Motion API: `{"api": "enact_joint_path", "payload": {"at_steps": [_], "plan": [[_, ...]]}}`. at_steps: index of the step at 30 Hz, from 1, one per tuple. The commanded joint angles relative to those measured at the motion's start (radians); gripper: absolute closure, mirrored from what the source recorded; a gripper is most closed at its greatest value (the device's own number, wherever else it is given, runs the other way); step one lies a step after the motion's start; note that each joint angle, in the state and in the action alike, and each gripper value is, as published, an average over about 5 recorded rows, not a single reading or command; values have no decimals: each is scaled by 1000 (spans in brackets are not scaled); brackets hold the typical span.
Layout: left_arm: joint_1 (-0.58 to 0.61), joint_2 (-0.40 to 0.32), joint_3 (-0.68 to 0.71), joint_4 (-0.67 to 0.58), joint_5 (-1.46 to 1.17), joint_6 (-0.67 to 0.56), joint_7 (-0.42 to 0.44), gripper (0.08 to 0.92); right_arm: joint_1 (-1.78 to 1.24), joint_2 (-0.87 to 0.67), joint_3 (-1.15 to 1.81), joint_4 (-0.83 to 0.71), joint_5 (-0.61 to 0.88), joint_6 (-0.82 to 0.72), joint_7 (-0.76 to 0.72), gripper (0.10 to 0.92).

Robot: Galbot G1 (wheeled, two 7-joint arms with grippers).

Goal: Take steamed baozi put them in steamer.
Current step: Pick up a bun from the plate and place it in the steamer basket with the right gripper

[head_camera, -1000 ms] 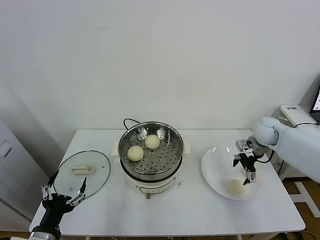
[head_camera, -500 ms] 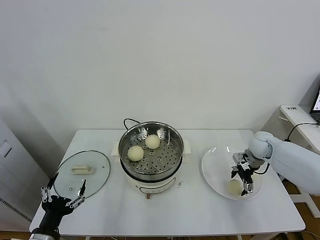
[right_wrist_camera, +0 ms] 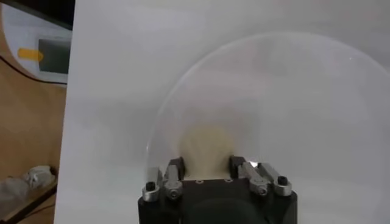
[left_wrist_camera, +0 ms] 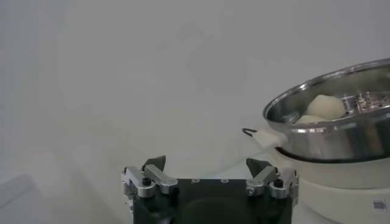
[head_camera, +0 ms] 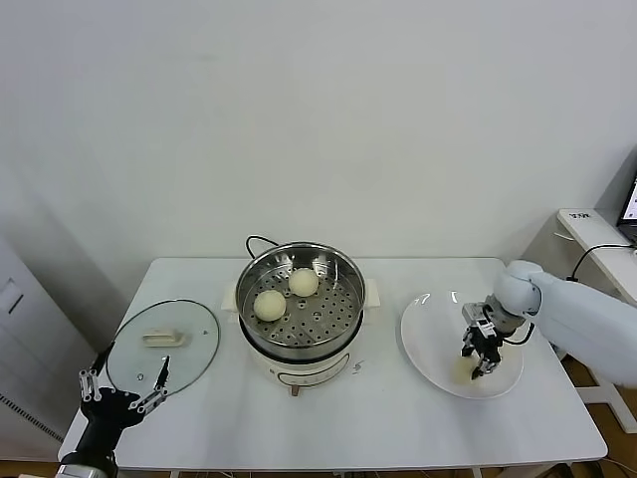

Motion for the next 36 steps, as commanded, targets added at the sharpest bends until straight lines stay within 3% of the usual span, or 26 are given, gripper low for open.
{"api": "enact_joint_path", "payload": {"at_steps": [1,6,10,13,18,24,36], "plan": [[-4,-2,1,-1,-2,1,0,177,359,95,-194,-63,209,10,-13,600],[-2,-11,3,-1,-1,-8,0,177,563,261,-263,-169,354,78,-38,601],[6,-15,-2,-1,-9,-14,1,177,648,347,-270,-102,373,140,-35,601],[5,-15,-6,-1,-13,-16,1,177,644,397,-243,-22,310,199,-25,602],[3,-19,-9,-2,-18,-18,0,177,521,465,-133,104,57,411,-9,605],[4,-20,-12,-2,-20,-22,1,177,377,532,-96,222,-140,570,0,601],[15,-43,-17,-2,-26,-38,2,177,238,545,-81,268,-277,757,-56,608]]}}
